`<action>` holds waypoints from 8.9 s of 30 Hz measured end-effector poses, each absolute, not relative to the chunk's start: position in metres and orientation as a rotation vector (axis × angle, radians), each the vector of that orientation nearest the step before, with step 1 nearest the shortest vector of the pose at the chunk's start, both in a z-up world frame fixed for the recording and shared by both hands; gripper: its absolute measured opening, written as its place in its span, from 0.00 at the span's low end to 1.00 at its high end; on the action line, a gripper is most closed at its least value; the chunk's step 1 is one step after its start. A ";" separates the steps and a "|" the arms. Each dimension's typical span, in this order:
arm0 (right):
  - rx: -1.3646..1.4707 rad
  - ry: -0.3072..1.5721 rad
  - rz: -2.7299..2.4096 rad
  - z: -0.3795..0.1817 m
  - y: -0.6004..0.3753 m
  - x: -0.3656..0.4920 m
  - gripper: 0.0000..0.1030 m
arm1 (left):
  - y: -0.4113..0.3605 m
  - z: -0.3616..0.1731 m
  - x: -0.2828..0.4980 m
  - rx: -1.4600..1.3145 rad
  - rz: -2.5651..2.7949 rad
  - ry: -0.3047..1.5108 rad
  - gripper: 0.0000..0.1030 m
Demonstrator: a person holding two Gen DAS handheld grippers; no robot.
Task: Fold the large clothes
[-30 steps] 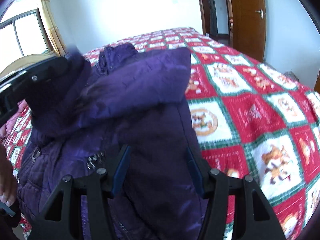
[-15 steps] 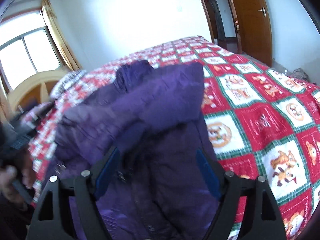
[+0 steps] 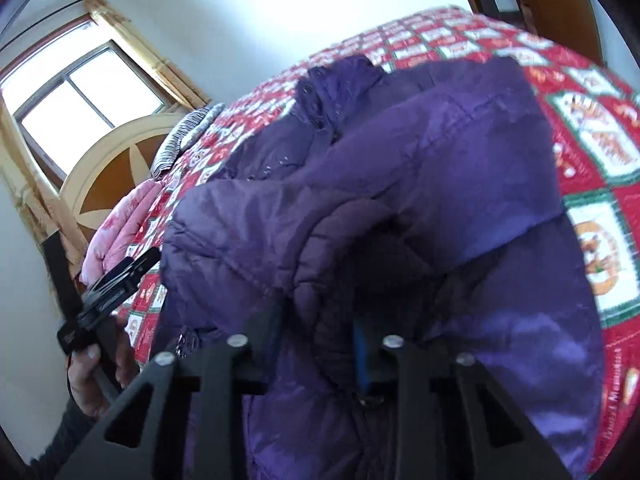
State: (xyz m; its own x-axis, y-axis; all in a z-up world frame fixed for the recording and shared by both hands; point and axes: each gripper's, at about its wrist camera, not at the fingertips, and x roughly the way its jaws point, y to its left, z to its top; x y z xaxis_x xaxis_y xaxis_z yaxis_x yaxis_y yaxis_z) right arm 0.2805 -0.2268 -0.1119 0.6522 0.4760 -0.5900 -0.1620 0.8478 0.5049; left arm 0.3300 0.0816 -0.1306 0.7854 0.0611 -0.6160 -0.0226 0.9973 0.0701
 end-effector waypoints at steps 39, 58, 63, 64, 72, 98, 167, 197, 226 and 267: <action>0.064 0.859 0.159 -0.132 -0.163 0.300 0.48 | 0.080 -0.194 0.455 -0.071 0.057 0.946 0.99; 0.091 0.734 0.129 -0.084 -0.169 0.297 0.50 | 0.070 -0.131 0.375 -0.117 0.002 0.728 0.99; 0.058 0.798 0.145 -0.100 -0.156 0.321 0.50 | 0.033 -0.161 0.379 0.036 -0.007 0.798 0.99; 0.057 0.818 0.146 -0.107 -0.155 0.325 0.50 | 0.032 -0.165 0.380 0.036 -0.007 0.815 0.99; 0.018 0.836 0.136 -0.133 -0.153 0.324 0.51 | 0.027 -0.181 0.389 0.040 0.004 0.867 0.99; 0.052 0.840 0.161 -0.053 -0.206 0.448 0.61 | -0.011 -0.099 0.529 0.051 -0.026 0.838 0.99; 0.067 0.956 0.187 -0.098 -0.286 0.571 0.13 | 0.002 -0.149 0.609 0.105 -0.236 0.983 0.20; 0.020 0.980 0.193 -0.106 -0.240 0.588 0.58 | -0.021 -0.083 0.630 0.050 -0.231 0.744 0.60; -0.069 0.883 0.089 -0.131 -0.214 0.588 0.64 | -0.050 -0.186 0.620 0.221 -0.134 0.838 0.65; -0.126 0.914 0.047 -0.135 -0.205 0.595 0.68 | -0.050 -0.188 0.625 0.235 -0.115 0.853 0.69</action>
